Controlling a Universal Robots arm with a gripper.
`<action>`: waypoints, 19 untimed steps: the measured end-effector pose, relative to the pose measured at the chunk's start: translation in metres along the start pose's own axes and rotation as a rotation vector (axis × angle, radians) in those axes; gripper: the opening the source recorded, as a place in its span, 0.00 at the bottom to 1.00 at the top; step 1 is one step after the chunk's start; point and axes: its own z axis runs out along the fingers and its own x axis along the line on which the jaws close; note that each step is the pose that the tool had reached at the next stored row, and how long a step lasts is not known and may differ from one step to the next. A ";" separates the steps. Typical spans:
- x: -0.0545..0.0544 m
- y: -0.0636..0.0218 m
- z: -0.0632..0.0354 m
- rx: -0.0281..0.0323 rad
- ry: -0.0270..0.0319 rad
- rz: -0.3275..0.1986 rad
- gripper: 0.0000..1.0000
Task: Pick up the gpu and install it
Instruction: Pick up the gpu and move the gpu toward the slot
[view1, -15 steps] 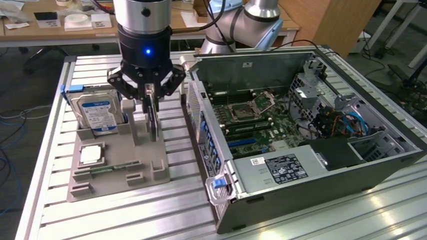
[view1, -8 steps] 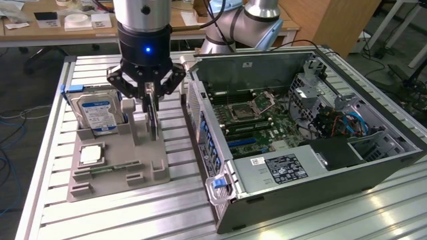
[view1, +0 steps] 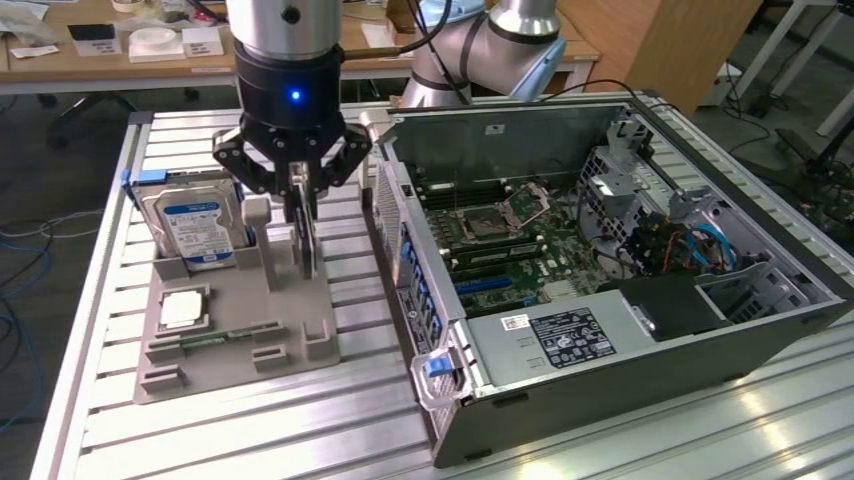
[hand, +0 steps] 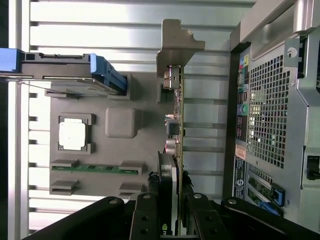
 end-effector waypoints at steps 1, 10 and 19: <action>0.000 0.0000 -0.0004 0.0000 0.0000 0.000 0.27; 0.000 0.0001 -0.0038 0.0000 0.0001 0.000 0.27; 0.000 0.0003 -0.0081 0.0000 0.0000 0.000 0.27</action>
